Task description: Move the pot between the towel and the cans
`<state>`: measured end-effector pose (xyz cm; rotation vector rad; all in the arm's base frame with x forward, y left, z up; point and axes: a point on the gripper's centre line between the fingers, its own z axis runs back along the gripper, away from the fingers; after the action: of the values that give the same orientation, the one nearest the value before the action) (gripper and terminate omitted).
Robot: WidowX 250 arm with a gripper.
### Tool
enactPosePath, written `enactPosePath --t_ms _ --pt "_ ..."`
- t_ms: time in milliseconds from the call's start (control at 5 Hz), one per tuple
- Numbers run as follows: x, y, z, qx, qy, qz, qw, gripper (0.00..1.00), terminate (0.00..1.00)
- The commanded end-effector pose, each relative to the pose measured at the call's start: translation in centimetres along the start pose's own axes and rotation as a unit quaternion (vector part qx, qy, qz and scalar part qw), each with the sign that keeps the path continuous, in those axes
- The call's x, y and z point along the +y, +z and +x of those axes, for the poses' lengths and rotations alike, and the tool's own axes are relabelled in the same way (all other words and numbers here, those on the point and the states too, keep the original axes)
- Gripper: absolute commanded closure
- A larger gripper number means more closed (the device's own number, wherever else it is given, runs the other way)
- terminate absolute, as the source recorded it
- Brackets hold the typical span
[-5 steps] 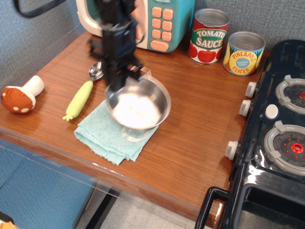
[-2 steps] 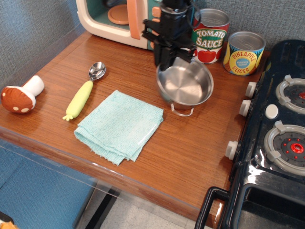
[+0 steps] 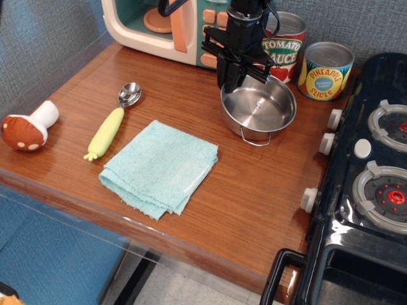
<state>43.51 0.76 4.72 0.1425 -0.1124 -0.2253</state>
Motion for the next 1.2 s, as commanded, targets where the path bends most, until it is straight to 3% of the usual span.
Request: enactPosePath --t_ms 0,400,600,1000 --pt "-0.5 1.4 -0.5 -0.023 -0.006 0.018 0.9996 0.00 0.00" --pt "-0.6 4.6 -3.4 -0.070 0.033 0.004 0.9970 0.00 0.00" --pt "-0.2 5.5 -4.6 -0.081 0.055 -0.020 0.9950 0.00 0.00" --pt "-0.4 5.6 -4.9 -0.066 0.079 -0.010 0.9946 0.00 0.00"
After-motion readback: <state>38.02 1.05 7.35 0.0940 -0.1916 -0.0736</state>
